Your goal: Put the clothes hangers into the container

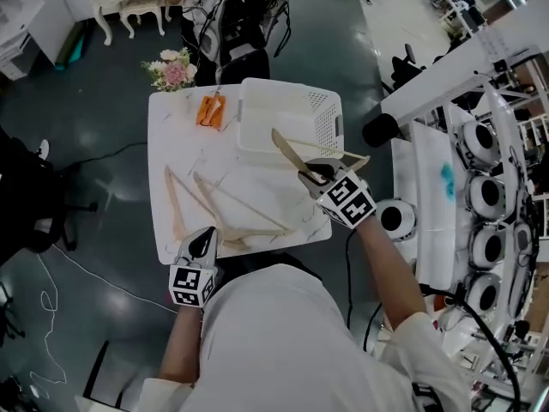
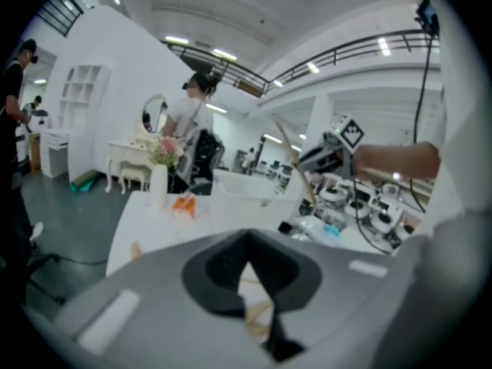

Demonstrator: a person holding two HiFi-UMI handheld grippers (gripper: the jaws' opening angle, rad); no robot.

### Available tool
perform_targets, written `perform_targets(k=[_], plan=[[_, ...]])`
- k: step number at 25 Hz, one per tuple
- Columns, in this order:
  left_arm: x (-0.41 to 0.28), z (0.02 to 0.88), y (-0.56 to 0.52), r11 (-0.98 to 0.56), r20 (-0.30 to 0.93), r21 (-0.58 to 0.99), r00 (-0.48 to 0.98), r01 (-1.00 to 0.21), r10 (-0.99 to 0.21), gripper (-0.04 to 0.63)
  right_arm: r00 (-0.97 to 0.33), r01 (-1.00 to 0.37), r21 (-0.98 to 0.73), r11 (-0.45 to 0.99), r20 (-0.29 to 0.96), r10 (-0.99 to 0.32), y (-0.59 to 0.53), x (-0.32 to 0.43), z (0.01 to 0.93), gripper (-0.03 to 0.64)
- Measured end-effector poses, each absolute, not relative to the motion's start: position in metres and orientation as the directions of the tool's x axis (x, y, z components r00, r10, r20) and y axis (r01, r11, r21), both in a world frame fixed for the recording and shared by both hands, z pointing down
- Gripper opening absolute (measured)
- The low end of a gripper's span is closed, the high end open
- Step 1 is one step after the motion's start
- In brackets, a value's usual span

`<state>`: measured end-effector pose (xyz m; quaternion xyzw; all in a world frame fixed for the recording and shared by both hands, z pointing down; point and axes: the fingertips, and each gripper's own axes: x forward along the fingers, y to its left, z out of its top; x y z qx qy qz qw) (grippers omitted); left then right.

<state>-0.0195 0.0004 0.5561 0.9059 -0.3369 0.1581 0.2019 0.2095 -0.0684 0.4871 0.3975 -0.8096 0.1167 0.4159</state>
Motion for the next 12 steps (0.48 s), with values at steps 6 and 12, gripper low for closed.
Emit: perform_targets(k=[6, 12], plan=[[-0.03, 0.558, 0.007, -0.712, 0.42, 0.271, 0.745, -0.648, -0.518, 0.002, -0.338, -0.695, 0.201, 0.69, 0.756, -0.56, -0.088, 0.192, 0.462, 0.067], [-0.044, 0.556, 0.004, -0.686, 0.42, 0.267, 0.722, -0.677, -0.55, 0.002, -0.357, -0.602, 0.231, 0.764, 0.778, -0.517, -0.109, 0.166, 0.457, 0.067]])
